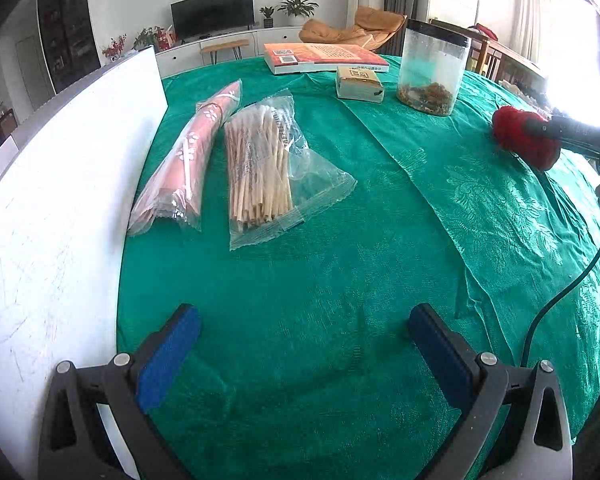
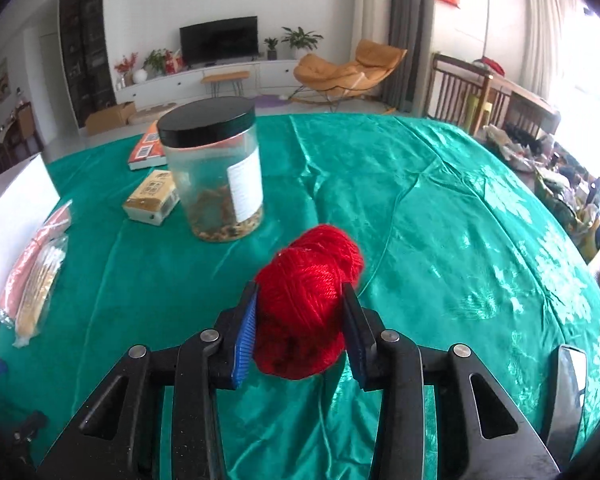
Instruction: Organize soft objects
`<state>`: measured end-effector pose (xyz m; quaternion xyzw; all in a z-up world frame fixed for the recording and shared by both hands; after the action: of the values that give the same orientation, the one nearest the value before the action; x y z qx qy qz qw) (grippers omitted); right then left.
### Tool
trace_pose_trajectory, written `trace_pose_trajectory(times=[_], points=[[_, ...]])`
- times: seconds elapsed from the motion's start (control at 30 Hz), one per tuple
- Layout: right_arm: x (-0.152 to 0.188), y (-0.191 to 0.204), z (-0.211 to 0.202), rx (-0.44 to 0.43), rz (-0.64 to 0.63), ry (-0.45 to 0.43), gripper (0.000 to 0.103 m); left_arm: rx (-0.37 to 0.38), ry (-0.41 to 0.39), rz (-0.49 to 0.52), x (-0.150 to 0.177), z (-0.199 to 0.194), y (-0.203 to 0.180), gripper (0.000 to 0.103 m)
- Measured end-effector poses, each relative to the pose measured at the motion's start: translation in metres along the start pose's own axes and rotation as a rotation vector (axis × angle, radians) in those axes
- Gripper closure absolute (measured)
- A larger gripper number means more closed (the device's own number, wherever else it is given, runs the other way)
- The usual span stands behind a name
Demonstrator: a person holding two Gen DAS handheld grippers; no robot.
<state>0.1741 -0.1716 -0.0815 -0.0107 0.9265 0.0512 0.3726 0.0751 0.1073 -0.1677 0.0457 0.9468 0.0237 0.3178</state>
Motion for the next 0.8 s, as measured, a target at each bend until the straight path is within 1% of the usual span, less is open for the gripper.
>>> trace_pose_trajectory(times=[0.03, 0.07, 0.1, 0.13, 0.17, 0.2, 0.23, 0.27, 0.3, 0.37, 0.53, 0.57, 0.7, 0.8], points=[[0.003, -0.007, 0.008, -0.026, 0.032, 0.021, 0.043, 0.0, 0.0, 0.0, 0.0, 0.0, 0.0, 0.0], [0.009, -0.011, 0.012, -0.044, 0.055, 0.05, 0.038, 0.0, 0.0, 0.0, 0.0, 0.0, 0.0, 0.0], [0.015, -0.011, 0.013, -0.042, 0.064, 0.069, 0.035, 0.0, 0.0, 0.0, 0.0, 0.0, 0.0, 0.0], [0.02, -0.01, 0.008, -0.035, 0.066, 0.061, 0.033, 0.0, 0.0, 0.0, 0.0, 0.0, 0.0, 0.0], [0.026, -0.008, 0.0, -0.03, 0.069, 0.04, 0.03, 0.0, 0.0, 0.0, 0.0, 0.0, 0.0, 0.0], [0.032, -0.005, -0.009, -0.024, 0.072, 0.015, 0.024, 0.0, 0.0, 0.0, 0.0, 0.0, 0.0, 0.0], [0.038, -0.003, -0.018, -0.012, 0.08, -0.01, 0.022, 0.0, 0.0, 0.0, 0.0, 0.0, 0.0, 0.0], [0.046, -0.001, -0.024, 0.001, 0.09, -0.021, 0.022, 0.0, 0.0, 0.0, 0.0, 0.0, 0.0, 0.0], [0.053, 0.001, -0.027, 0.004, 0.097, -0.009, 0.021, 0.0, 0.0, 0.0, 0.0, 0.0, 0.0, 0.0], [0.062, 0.006, -0.023, -0.008, 0.097, 0.044, 0.021, 0.0, 0.0, 0.0, 0.0, 0.0, 0.0, 0.0], [0.077, 0.007, -0.004, 0.024, 0.075, 0.16, 0.02, 0.0, 0.0, 0.0, 0.0, 0.0, 0.0, 0.0], [0.077, 0.008, -0.004, 0.039, 0.063, 0.154, 0.02, 0.0, 0.0, 0.0, 0.0, 0.0, 0.0, 0.0], [0.077, 0.008, -0.005, 0.043, 0.064, 0.154, 0.014, 0.0, 0.0, 0.0, 0.0, 0.0, 0.0, 0.0], [0.079, 0.008, -0.005, 0.047, 0.068, 0.149, 0.013, 0.0, 0.0, 0.0, 0.0, 0.0, 0.0, 0.0]])
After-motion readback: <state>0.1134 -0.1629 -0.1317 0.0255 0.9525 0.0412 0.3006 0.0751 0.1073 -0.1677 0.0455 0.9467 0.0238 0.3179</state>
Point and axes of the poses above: each gripper's, at about its wrist camera, not at the fingertips, and z roughly the way its jaws point, y to its left, x to its underside, the point moved 6 cm from there along z, roughly the way its jaws point, and after that the axes turned 6 degrees about -x, right-handed, at the moved point
